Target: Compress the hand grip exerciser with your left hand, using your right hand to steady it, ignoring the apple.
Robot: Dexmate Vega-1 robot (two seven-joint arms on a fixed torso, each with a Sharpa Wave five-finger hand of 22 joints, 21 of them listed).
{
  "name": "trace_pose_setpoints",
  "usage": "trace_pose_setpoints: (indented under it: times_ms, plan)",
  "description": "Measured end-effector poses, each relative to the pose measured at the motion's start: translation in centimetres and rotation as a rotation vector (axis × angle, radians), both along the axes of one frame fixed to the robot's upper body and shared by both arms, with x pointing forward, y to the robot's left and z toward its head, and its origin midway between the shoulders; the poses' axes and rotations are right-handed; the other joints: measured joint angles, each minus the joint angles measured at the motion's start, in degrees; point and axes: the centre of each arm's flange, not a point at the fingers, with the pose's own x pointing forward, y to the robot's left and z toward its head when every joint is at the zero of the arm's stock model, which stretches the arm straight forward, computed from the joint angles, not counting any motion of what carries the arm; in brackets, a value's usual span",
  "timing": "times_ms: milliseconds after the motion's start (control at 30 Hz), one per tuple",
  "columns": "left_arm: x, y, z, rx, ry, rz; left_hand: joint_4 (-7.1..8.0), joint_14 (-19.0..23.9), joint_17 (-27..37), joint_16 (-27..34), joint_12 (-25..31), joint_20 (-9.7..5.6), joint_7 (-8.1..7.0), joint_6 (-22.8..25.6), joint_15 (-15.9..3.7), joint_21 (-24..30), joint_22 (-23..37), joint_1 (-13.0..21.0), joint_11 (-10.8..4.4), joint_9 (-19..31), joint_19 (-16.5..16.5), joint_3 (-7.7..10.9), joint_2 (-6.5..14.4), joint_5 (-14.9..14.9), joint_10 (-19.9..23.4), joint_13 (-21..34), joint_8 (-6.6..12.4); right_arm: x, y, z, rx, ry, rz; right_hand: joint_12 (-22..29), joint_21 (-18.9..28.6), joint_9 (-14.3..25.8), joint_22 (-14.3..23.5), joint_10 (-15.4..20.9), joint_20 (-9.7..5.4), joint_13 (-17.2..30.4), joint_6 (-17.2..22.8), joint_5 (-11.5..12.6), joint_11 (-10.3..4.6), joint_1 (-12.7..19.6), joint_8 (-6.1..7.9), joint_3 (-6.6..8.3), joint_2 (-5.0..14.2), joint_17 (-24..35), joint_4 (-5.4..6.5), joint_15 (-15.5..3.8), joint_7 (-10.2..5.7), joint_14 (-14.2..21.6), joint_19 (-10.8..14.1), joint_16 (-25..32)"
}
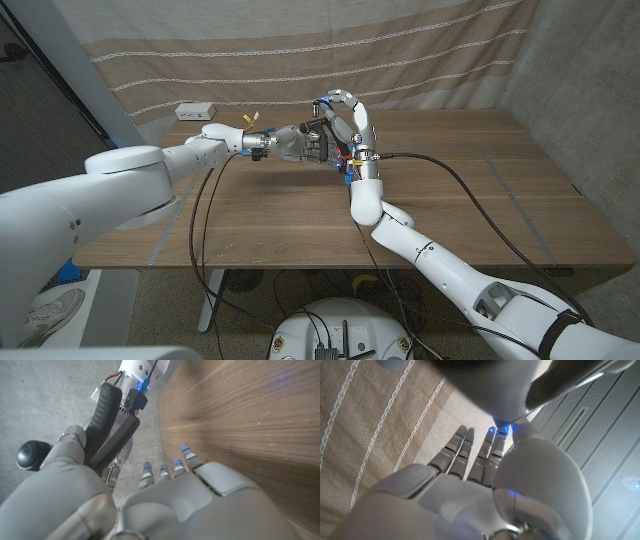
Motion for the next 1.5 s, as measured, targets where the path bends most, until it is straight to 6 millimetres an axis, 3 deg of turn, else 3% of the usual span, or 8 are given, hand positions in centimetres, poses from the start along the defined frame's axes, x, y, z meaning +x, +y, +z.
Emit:
trace_pose_setpoints:
  times_ms: [267,467,667,833,967,1100,1333,1500]
  plan:
    - [-0.2,-0.8,-0.3,-0.064,0.022,-0.033,-0.08,-1.2,0.0,-0.3,-0.2,0.09,-0.96,-2.5,-0.21,-0.2,0.0,2.4,0.27,0.0,-0.7,0.93,1.5,-0.4,-1.7,0.0,-0.62,0.0,0.1,0.1,0.003,0.013,0.008,0.0,0.0,0.0,0.0,0.0,0.0,0.0,-0.1,0.0,0.0,0.0,0.0,0.0,0.0,0.0,0.0,0.0,-0.1,0.0,0.0,0.0]
    - [-0.5,-1.0,-0.3,-0.107,0.035,-0.057,-0.09,-0.7,0.0,-0.3,0.3,0.06,4.32,2.9,-0.63,-0.2,0.0,3.7,0.22,0.0,-0.7,0.93,0.7,-0.6,-0.2,0.0,1.7,0.3,0.1,0.0,0.015,0.049,0.021,-0.2,0.0,0.0,0.0,0.0,0.24,0.0,-0.1,0.0,0.0,0.0,0.0,0.0,0.0,0.0,0.0,0.0,-0.1,0.0,-0.2,0.0]
    - [-1.0,-1.2,-0.3,-0.147,0.05,-0.087,0.46,-0.2,0.0,0.0,0.7,-0.19,5.81,8.1,-0.9,-0.2,0.0,4.3,-0.28,0.0,-0.4,0.85,1.4,-0.6,1.3,0.0,3.02,0.5,0.1,0.0,0.032,0.08,0.045,-0.2,0.0,0.0,0.0,0.0,0.42,0.0,0.0,0.0,0.0,0.0,0.0,0.0,0.01,0.3,0.0,0.0,0.03,0.0,-0.4,0.0]
    - [-1.3,-1.2,-0.4,-0.177,0.072,-0.107,0.79,1.5,0.0,0.0,1.4,0.26,9.05,16.3,-1.13,-0.2,0.0,3.2,-1.05,0.1,1.2,0.52,2.5,-0.3,4.2,0.0,4.82,0.4,0.1,0.1,0.046,0.094,0.064,-0.2,0.0,0.0,0.0,0.0,0.64,0.2,0.0,0.0,0.0,0.6,0.01,-0.19,0.61,0.3,0.19,0.0,0.03,0.0,-0.2,-0.2]
    - [-1.4,-1.2,-0.4,-0.199,0.09,-0.117,0.75,6.9,0.0,0.9,3.3,0.78,12.74,24.0,-2.5,0.6,0.0,3.0,-2.71,0.2,4.3,0.35,3.7,0.2,11.5,0.0,6.18,0.3,0.0,0.1,0.06,0.1,0.08,-0.2,0.0,0.0,0.0,0.0,0.63,0.3,-0.1,-0.1,0.0,0.6,0.38,-0.25,0.61,0.3,0.26,0.0,0.33,0.0,-0.2,-0.2]
    - [-1.6,-1.2,-0.6,-0.213,0.114,-0.127,0.37,13.7,-0.3,1.5,4.0,1.04,12.83,24.1,-4.15,1.4,0.3,3.7,-3.26,1.0,7.7,0.57,5.2,0.3,17.2,-0.1,6.54,0.2,0.0,0.1,0.075,0.105,0.102,-0.2,0.0,0.0,0.0,0.0,0.63,0.3,-0.1,-0.2,0.0,0.6,0.39,-0.25,0.61,0.3,0.25,0.0,0.33,0.0,-0.2,-0.2]
    - [-1.8,-1.0,-1.1,-0.25,0.162,-0.142,-0.05,21.5,-0.1,1.9,3.7,0.94,12.85,24.1,-6.26,3.2,0.6,3.1,-1.46,4.3,12.8,0.83,5.8,0.3,20.3,0.0,5.9,0.0,-0.3,0.1,0.095,0.104,0.121,-0.4,0.0,0.0,0.0,0.0,0.63,0.3,-0.1,-0.2,0.0,0.6,0.39,-0.25,0.61,0.5,0.25,0.0,0.32,0.0,-0.2,-0.2]
    - [-1.8,-0.9,-1.5,-0.28,0.206,-0.152,-0.48,28.0,-0.1,2.3,2.9,-0.73,12.54,20.1,-8.65,6.2,1.5,5.9,-0.47,8.5,18.6,1.32,7.7,-0.2,23.2,0.3,6.62,-0.2,-0.5,0.0,0.101,0.093,0.115,-0.4,0.0,0.0,0.0,0.0,0.63,0.2,-0.1,0.2,0.0,0.6,0.39,-0.26,0.61,0.5,0.25,0.0,0.32,0.0,-0.2,-0.2]
